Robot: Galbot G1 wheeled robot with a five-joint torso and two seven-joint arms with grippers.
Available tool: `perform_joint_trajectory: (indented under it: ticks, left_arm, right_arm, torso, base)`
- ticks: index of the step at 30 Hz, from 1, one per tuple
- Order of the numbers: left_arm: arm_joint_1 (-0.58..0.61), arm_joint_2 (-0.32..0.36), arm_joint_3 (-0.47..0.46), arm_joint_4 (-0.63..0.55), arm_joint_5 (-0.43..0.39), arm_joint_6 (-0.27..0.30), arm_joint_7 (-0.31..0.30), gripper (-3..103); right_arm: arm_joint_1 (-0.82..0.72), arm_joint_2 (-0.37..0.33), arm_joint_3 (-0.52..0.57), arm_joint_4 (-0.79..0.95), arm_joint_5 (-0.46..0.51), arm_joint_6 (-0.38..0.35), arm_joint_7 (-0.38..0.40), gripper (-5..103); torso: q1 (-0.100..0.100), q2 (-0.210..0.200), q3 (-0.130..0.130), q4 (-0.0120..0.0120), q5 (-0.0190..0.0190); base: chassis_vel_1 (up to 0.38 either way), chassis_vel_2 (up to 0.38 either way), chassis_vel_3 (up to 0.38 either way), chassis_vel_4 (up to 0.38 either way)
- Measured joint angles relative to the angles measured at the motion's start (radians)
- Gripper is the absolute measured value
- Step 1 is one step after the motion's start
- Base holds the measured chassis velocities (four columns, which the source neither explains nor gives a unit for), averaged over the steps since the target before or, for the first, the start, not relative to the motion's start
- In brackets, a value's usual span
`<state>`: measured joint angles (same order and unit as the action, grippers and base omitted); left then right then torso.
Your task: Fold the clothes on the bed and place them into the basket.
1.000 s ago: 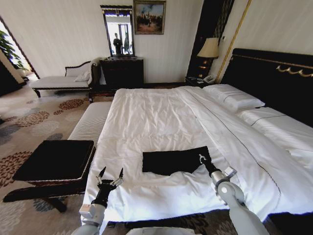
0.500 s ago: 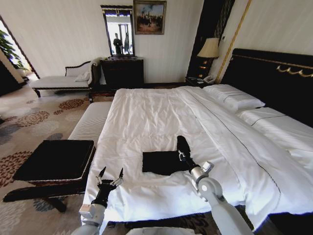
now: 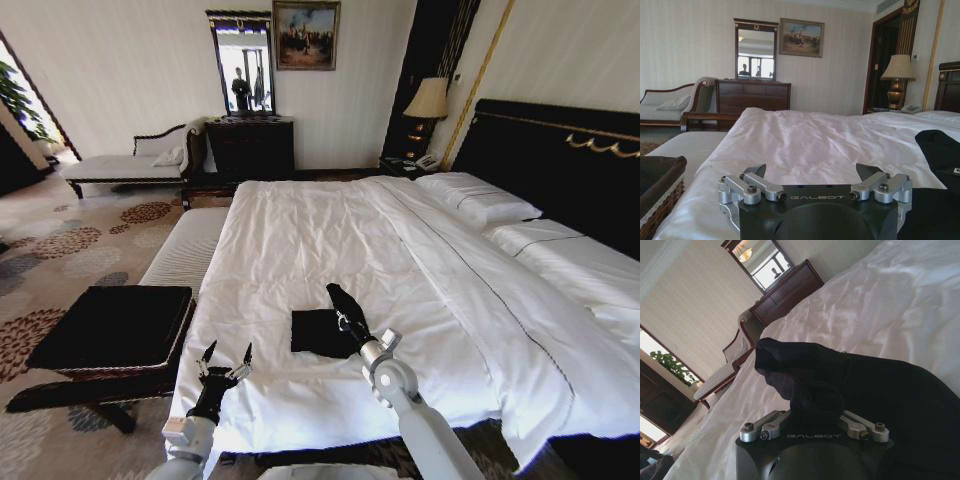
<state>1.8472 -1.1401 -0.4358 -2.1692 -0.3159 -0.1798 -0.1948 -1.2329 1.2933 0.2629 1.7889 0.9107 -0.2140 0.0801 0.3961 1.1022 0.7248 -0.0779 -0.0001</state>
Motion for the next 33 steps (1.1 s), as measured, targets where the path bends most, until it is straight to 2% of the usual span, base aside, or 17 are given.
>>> perform_joint_trajectory:
  ticks: [11,20,21,23,25,28,31,33]
  left_arm:
    - [0.0,0.0,0.0,0.0,0.0,0.0,0.0,100]
    - [0.0,0.0,0.0,0.0,0.0,0.0,0.0,100]
    - [0.0,0.0,0.0,0.0,0.0,0.0,0.0,100]
    - [0.0,0.0,0.0,0.0,0.0,0.0,0.0,100]
    - [0.0,0.0,0.0,0.0,0.0,0.0,0.0,100]
    - [0.0,0.0,0.0,0.0,0.0,0.0,0.0,100]
    - [0.0,0.0,0.0,0.0,0.0,0.0,0.0,100]
    - [0.0,0.0,0.0,0.0,0.0,0.0,0.0,100]
  right_arm:
    - [0.033,0.024,-0.028,-0.047,-0.012,0.008,-0.007,3]
    - [0.04,0.033,-0.07,-0.126,-0.078,0.025,-0.031,3]
    - [0.044,0.034,-0.071,-0.142,-0.089,0.031,-0.036,0]
    - [0.053,0.035,-0.069,-0.155,-0.096,0.039,-0.038,8]
    - [0.056,0.037,-0.069,-0.156,-0.096,0.04,-0.038,8]
    - [0.066,0.045,-0.077,-0.149,-0.112,0.047,-0.038,24]
    - [0.065,0.046,-0.09,-0.133,-0.127,0.051,-0.041,30]
    - [0.057,0.044,-0.11,-0.111,-0.155,0.055,-0.047,41]
  torso:
    - [0.0,0.0,0.0,0.0,0.0]
    - [0.0,0.0,0.0,0.0001,0.0001]
    - [0.0,0.0,0.0,0.0,0.0002]
    - [0.0,0.0,0.0,0.0,0.0001]
    - [0.0,0.0,0.0,0.0,0.0001]
    - [0.0,0.0,0.0,0.0,0.0]
    - [0.0,0.0,0.0,0.0,0.0]
    - [0.0,0.0,0.0,0.0001,0.0001]
  base:
    - [0.0,0.0,0.0,0.0]
    - [0.0,0.0,0.0,0.0]
    - [0.0,0.0,0.0,0.0]
    - [0.0,0.0,0.0,0.0]
    - [0.0,0.0,0.0,0.0]
    - [0.0,0.0,0.0,0.0]
    - [0.0,0.0,0.0,0.0]
    - [0.0,0.0,0.0,0.0]
